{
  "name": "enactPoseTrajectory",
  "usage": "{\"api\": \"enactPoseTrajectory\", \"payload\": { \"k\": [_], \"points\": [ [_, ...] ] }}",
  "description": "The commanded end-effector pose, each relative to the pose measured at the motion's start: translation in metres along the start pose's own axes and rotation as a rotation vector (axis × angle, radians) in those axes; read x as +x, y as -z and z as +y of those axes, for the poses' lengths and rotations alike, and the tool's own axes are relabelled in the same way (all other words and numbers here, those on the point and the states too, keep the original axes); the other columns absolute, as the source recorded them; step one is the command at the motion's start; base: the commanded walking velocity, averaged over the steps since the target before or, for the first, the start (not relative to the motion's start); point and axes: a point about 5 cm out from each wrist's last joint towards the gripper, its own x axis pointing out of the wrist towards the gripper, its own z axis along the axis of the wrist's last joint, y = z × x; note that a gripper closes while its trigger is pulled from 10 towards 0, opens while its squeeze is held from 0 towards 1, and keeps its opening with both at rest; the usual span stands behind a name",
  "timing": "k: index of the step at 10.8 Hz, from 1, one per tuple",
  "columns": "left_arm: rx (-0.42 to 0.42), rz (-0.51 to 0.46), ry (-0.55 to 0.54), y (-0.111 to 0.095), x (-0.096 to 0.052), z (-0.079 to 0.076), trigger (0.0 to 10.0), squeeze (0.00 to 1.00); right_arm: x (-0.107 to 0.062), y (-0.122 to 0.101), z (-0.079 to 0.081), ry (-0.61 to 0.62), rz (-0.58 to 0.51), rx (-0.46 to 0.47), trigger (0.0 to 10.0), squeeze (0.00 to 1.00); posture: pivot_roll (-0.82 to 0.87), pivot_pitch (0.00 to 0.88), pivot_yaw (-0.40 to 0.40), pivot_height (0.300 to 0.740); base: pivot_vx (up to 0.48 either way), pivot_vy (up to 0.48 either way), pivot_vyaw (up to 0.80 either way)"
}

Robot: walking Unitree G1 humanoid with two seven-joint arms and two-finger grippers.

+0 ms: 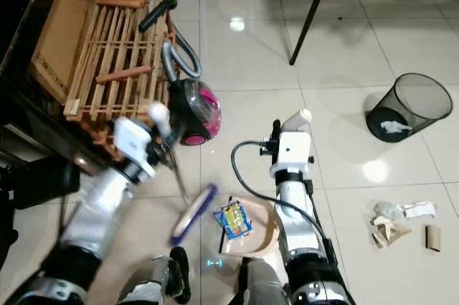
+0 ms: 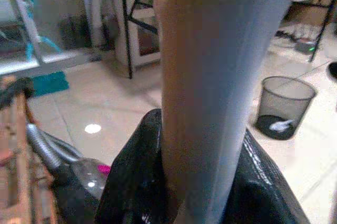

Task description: Sweep floor

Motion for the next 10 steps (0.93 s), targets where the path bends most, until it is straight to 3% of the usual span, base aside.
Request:
{"api": "enactPoseTrajectory", "payload": {
  "k": [1,3,6,8,10],
  "points": [
    [0.031,0.029,0.001,0.010,-0.004,-0.006,10.0,0.00,-0.020,0.026,0.009,0.014,0.142,0.068,10.0,0.00,-0.01,0.269,0.019,0.740,0.000,0.000,0.00],
    [-0.037,0.018,-0.009,0.011,0.003,-0.020,10.0,0.00,-0.020,0.028,0.011,0.052,0.162,0.094,10.0,0.00,-0.01,0.271,0.025,0.740,0.000,0.000,0.00],
    [-0.257,-0.093,-0.022,-0.005,0.019,-0.037,10.0,0.00,-0.015,0.026,0.011,0.073,0.167,0.105,10.0,0.00,-0.01,0.270,0.025,0.740,0.000,0.000,0.00],
    [-0.276,-0.145,-0.025,-0.018,0.024,-0.031,10.0,0.00,-0.010,0.025,0.005,0.101,0.166,0.117,10.0,0.00,-0.01,0.258,0.026,0.740,0.000,0.000,0.00],
    [-0.228,-0.167,0.013,-0.028,0.021,-0.021,10.0,0.00,-0.008,0.023,0.001,0.108,0.159,0.123,10.0,0.00,0.00,0.250,0.028,0.740,0.000,0.000,0.00]
  ]
}}
